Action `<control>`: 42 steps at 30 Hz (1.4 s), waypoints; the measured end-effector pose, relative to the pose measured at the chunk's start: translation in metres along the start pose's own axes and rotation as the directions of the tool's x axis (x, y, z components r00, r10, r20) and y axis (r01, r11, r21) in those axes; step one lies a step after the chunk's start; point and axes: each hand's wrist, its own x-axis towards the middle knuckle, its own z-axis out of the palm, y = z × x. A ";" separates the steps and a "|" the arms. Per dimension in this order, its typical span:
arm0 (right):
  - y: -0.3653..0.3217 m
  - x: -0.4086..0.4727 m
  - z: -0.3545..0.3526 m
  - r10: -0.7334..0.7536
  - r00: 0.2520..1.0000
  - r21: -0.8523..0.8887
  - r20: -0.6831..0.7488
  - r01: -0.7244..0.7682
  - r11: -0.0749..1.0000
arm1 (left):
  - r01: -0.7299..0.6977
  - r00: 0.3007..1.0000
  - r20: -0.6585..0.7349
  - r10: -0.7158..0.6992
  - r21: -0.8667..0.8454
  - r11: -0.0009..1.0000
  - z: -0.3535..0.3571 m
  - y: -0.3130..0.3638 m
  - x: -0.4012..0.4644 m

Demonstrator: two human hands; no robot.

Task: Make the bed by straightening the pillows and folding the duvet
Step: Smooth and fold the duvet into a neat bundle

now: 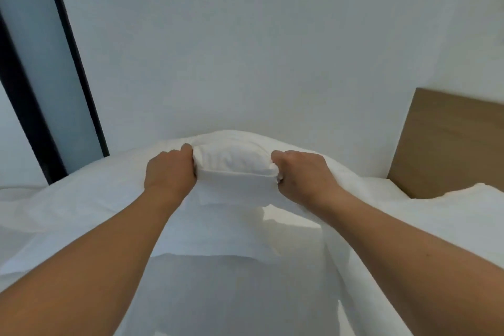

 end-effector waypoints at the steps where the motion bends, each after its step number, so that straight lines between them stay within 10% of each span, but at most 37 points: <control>1: 0.010 -0.024 -0.023 -0.008 1.000 -0.024 -0.022 0.007 1.000 | 0.013 0.999 -0.034 -0.015 -0.056 0.998 -0.017 0.021 -0.012; 14: 0.134 -0.361 -0.308 0.221 0.928 -0.426 -0.301 -0.338 0.839 | -0.312 0.915 -0.392 0.097 -0.534 0.786 -0.226 0.375 -0.131; 18: 0.137 -0.448 -0.245 0.418 0.880 -0.301 -0.225 -0.471 0.829 | -0.145 0.939 0.224 0.260 -0.429 0.892 -0.187 0.434 -0.195; 23: 0.132 -0.550 -0.107 0.720 0.642 -0.108 0.265 -0.722 0.683 | -0.321 0.480 0.662 0.575 -0.478 0.818 -0.140 0.465 -0.315; 25: 0.133 -0.559 -0.093 0.728 0.634 -0.087 0.261 -0.736 0.672 | -0.353 0.430 0.706 0.563 -0.442 0.824 -0.124 0.461 -0.325; 42: 0.043 -0.356 -0.011 0.366 0.930 0.078 0.028 -0.367 0.927 | -0.299 0.887 0.345 0.308 -0.080 0.951 -0.007 0.261 -0.246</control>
